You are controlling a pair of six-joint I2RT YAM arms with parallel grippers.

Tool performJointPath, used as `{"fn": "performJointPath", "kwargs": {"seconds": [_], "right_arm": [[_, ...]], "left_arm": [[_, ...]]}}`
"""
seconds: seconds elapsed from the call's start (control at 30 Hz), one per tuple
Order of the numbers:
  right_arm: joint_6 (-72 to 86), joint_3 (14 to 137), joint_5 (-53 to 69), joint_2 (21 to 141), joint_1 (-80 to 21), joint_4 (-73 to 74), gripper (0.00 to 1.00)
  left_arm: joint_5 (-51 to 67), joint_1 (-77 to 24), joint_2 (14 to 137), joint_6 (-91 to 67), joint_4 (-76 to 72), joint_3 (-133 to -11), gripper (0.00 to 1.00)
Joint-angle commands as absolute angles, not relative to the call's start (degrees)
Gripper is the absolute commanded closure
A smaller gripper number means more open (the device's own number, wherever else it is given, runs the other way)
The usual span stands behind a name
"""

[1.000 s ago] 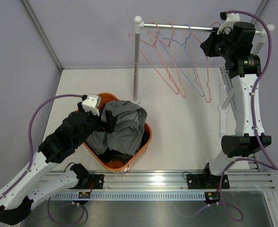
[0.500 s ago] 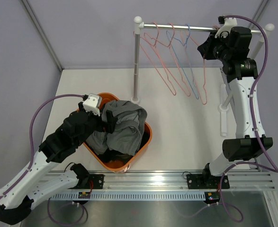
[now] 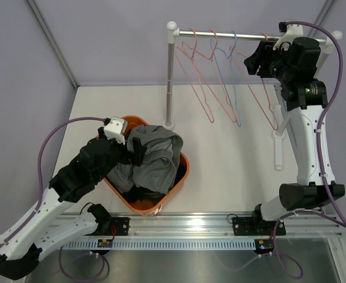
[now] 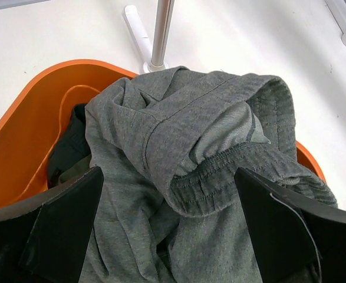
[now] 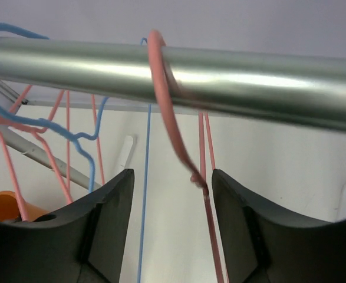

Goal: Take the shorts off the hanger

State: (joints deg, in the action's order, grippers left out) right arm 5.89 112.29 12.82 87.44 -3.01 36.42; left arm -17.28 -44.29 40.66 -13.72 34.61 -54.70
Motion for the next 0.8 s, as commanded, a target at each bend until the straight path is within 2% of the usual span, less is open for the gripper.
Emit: {"fn": "performJointPath", "kwargs": {"seconds": [0.0,0.03,0.1,0.13,0.3,0.43,0.57,0.77], "right_arm": [[6.94,111.19,10.20,81.57,-3.43,36.30,0.34],[7.20,110.49,9.67,80.69,-3.34,36.12,0.31],[8.25,107.33,9.32,77.27,-3.34,35.42,0.19],[8.70,105.84,9.14,76.04,-3.43,34.90,0.01],[13.09,94.59,7.47,65.41,-3.34,32.35,0.01],[16.34,80.99,7.47,55.05,-3.43,27.34,0.01],[16.44,76.48,4.40,51.16,-3.43,29.17,0.01],[16.52,71.91,6.24,47.82,-3.34,29.01,0.00]], "left_arm": [[-18.02,-44.47,40.69,-12.83,33.40,-54.32,0.01],[-18.10,-44.47,40.69,-12.75,33.49,-54.32,0.01],[-18.46,-44.47,40.69,-12.83,33.49,-54.32,0.01],[-18.54,-44.47,40.69,-12.83,33.40,-54.23,0.01],[-18.98,-44.39,40.17,-12.74,32.78,-53.79,0.01],[-18.98,-44.47,40.25,-12.92,32.52,-53.44,0.01],[-18.98,-44.47,40.52,-12.92,31.99,-53.17,0.01],[-18.81,-44.38,40.61,-12.74,31.03,-53.00,0.01]]}}
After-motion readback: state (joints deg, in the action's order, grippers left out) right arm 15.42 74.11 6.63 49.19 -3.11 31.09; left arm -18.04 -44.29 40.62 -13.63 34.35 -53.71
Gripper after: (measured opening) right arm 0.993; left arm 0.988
